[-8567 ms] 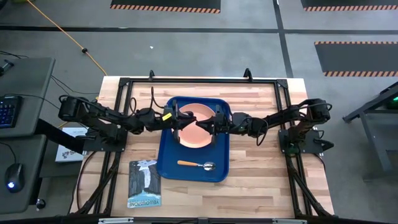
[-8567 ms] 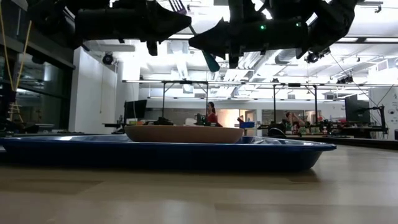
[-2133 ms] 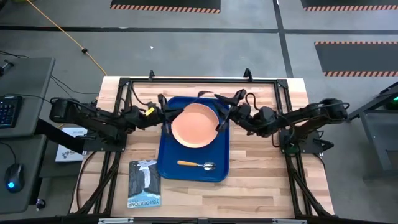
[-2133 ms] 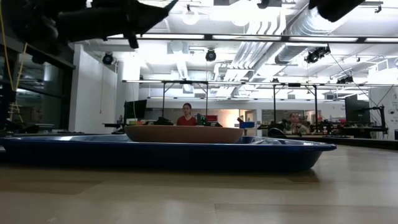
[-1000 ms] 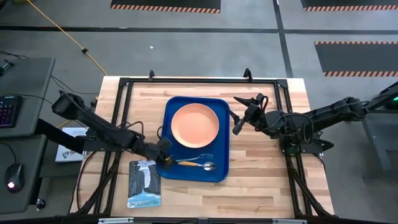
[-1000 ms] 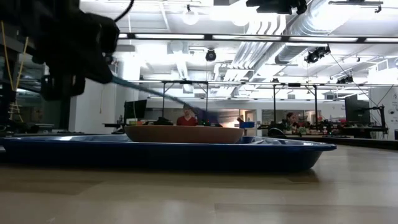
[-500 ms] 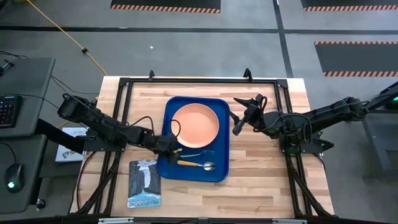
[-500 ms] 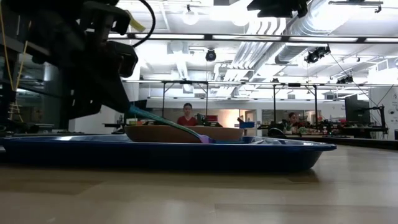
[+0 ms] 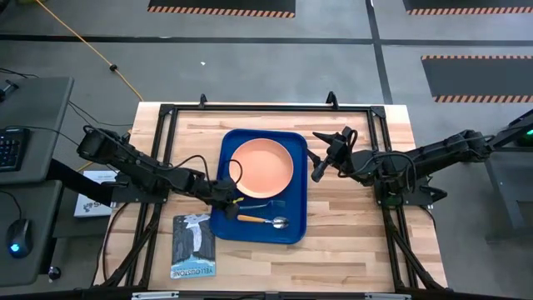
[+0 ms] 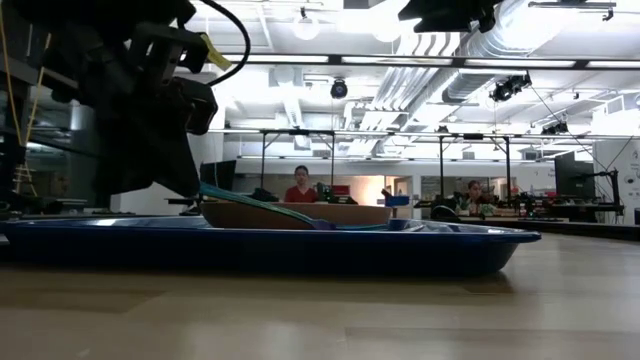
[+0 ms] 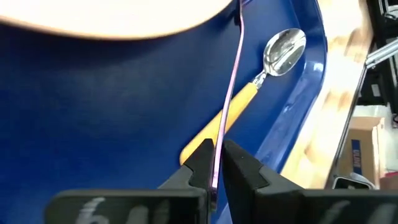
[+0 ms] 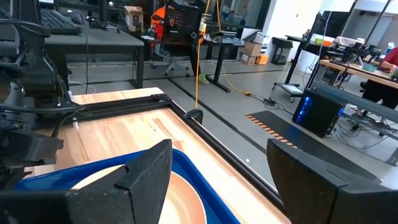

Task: Pick and place plate/cup/fork/spoon on tray
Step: Put the purple fork on the blue serving tray

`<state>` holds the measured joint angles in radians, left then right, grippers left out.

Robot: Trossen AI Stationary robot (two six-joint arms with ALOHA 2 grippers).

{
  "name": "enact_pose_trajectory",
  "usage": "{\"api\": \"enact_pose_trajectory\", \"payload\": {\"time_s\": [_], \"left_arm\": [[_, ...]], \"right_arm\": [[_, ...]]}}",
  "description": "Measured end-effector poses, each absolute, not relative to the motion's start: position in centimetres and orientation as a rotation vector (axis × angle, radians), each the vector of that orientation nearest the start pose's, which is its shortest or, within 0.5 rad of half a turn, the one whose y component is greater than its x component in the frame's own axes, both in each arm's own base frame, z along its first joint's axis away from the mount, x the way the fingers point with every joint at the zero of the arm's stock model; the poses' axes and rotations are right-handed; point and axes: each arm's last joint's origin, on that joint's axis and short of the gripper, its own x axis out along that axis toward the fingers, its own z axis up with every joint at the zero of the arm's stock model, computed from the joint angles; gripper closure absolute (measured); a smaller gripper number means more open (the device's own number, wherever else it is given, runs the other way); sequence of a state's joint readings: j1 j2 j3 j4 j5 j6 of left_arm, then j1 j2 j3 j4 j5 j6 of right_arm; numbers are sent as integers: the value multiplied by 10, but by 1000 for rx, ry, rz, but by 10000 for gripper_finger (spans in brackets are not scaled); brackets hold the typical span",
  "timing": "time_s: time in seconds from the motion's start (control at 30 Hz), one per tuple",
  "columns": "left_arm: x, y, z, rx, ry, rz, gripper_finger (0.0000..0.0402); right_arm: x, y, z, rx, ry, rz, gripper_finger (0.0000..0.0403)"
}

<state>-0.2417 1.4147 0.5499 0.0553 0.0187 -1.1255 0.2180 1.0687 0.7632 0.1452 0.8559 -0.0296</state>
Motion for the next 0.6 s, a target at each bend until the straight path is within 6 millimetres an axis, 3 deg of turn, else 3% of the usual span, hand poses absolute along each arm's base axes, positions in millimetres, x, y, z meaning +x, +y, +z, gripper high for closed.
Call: {"api": "enact_pose_trajectory", "payload": {"time_s": [0.6], "left_arm": [[243,-56,146,-892,826,272,382]], "right_arm": [[230,29,305,-105,147,-632,148]]}}
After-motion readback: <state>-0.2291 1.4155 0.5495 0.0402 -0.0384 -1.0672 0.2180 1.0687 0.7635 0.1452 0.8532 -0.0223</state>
